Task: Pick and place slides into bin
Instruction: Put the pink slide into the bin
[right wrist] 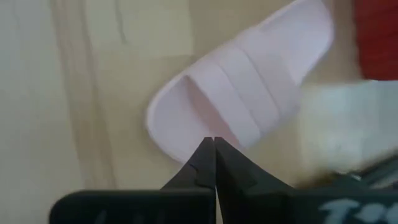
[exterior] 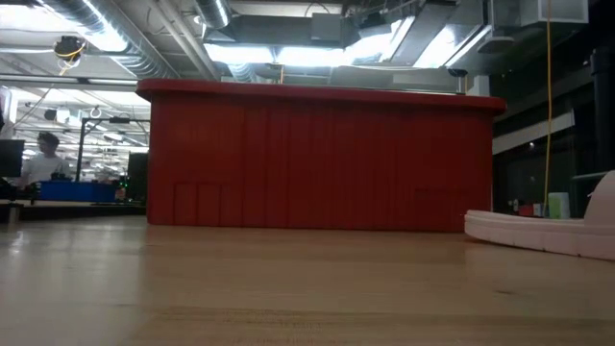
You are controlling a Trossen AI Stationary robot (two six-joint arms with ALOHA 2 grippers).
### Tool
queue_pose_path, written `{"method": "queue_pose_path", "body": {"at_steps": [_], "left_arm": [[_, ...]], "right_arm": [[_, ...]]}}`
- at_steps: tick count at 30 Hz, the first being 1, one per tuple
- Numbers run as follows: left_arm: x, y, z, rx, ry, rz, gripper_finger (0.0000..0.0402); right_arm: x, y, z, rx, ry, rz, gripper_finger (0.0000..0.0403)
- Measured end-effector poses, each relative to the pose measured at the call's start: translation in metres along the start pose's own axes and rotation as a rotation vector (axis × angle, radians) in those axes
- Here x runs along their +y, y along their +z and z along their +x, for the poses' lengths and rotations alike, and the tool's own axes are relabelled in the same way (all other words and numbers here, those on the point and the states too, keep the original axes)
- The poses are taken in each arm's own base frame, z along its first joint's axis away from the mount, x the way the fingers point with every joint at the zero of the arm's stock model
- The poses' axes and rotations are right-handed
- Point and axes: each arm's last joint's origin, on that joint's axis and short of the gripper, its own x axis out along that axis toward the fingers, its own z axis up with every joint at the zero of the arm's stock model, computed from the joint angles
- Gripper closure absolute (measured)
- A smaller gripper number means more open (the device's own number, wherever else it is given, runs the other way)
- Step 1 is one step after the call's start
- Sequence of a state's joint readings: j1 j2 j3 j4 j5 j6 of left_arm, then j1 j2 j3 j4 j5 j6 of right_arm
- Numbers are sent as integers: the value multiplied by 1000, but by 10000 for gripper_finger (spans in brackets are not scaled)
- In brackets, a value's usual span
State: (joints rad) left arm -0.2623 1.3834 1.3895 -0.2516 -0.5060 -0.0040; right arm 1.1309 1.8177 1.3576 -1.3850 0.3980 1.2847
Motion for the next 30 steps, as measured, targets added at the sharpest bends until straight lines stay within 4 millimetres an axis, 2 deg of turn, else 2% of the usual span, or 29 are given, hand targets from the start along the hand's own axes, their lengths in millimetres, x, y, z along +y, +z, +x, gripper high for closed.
{"method": "queue_pose_path", "body": {"at_steps": [4,6,9,15,23,30], "left_arm": [[0,0,0,1,0,0,400],[0,0,0,1,0,0,400],[0,0,0,2,0,1,398],[0,-1,0,7,0,18,399],[0,-1,0,12,0,14,396],[0,-1,0,14,0,14,396]], "right_arm": [[6,-2,-11,48,-136,-12,401],[19,-2,-13,49,-97,-41,402],[39,-3,-8,45,-94,-68,402],[58,-9,11,16,-192,-107,402],[61,3,30,-53,-276,-63,369],[60,6,31,-76,-278,41,327]]}}
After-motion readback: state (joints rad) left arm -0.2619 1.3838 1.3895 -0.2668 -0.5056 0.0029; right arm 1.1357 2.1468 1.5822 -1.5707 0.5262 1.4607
